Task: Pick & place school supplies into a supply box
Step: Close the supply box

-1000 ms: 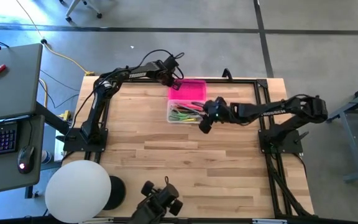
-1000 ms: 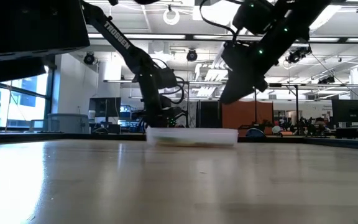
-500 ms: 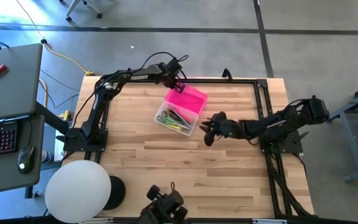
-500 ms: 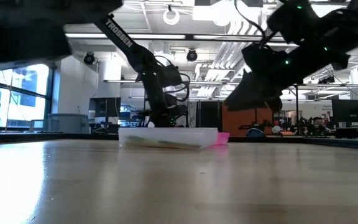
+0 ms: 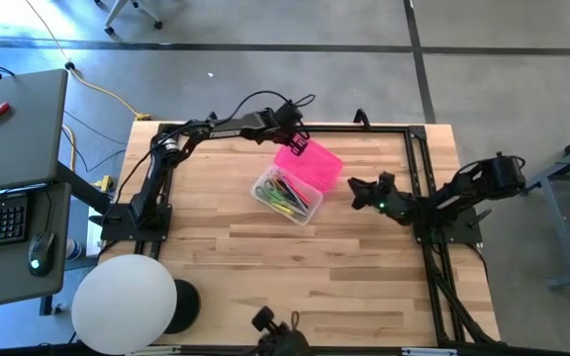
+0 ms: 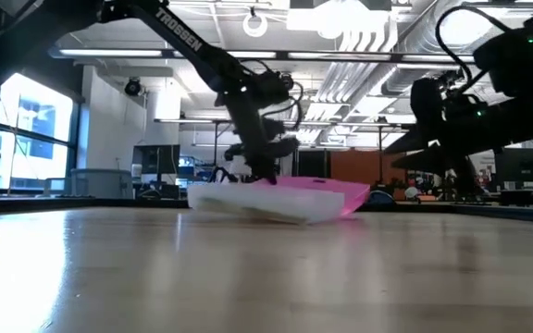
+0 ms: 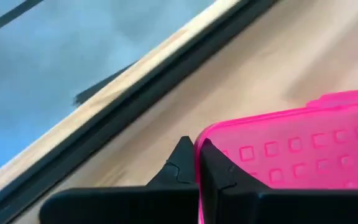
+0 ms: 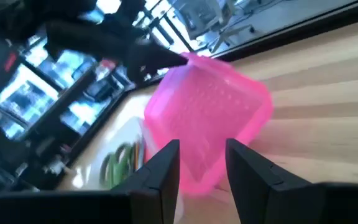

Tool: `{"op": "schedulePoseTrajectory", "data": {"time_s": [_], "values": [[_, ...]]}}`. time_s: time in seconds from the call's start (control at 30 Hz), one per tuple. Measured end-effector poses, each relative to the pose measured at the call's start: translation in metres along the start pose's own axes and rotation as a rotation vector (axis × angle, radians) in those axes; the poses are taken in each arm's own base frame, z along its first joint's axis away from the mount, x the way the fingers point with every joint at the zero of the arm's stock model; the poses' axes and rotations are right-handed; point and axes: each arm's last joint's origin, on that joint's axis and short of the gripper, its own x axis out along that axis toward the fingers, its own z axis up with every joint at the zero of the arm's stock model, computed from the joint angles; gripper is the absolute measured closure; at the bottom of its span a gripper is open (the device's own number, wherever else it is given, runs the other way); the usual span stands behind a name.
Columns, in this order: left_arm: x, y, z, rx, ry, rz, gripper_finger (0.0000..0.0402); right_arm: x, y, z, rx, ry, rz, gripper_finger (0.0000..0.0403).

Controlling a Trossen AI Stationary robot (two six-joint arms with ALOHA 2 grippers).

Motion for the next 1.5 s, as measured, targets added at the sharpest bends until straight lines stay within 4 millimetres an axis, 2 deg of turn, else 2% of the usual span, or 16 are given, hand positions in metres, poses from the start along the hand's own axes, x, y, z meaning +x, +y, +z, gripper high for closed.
{"op": "schedulePoseTrajectory", "data": {"time_s": [0.13, 0.27, 0.43, 0.57, 0.67, 0.87, 1.1, 1.27, 1.5], "values": [[-0.009, -0.015, 0.003, 0.037, -0.03, -0.099, 0.0385, 0.006, 0.004, 0.003, 0.014, 0.043, 0.053, 0.0295], [-0.023, -0.026, 0.005, 0.062, -0.061, -0.123, 0.0378, 0.013, 0.009, 0.006, 0.003, 0.049, 0.073, 0.0295], [-0.041, -0.037, 0.007, 0.124, -0.086, -0.144, 0.0377, 0.015, 0.013, 0.014, -0.048, -0.062, 0.055, 0.0295], [-0.046, -0.043, 0.004, 0.165, -0.071, -0.15, 0.0384, 0.013, 0.019, 0.023, -0.069, -0.179, 0.056, 0.0299], [-0.048, -0.05, 0.002, 0.192, -0.073, -0.157, 0.0379, 0.016, 0.013, 0.025, -0.099, -0.222, -0.027, 0.0308], [-0.054, -0.061, 0.001, 0.241, -0.111, -0.162, 0.0379, 0.026, -0.007, 0.017, 0.004, 0.041, -0.026, 0.0318], [-0.057, -0.069, 0.0, 0.276, -0.123, -0.178, 0.0378, 0.027, -0.005, 0.021, 0.058, -0.014, -0.022, 0.032], [-0.06, -0.077, 0.002, 0.287, -0.175, -0.201, 0.0377, 0.028, -0.006, 0.02, 0.087, 0.08, 0.031, 0.0321], [-0.064, -0.085, 0.0, 0.325, -0.19, -0.224, 0.0382, 0.027, -0.018, 0.012, 0.04, 0.129, -0.105, 0.0321]]}}
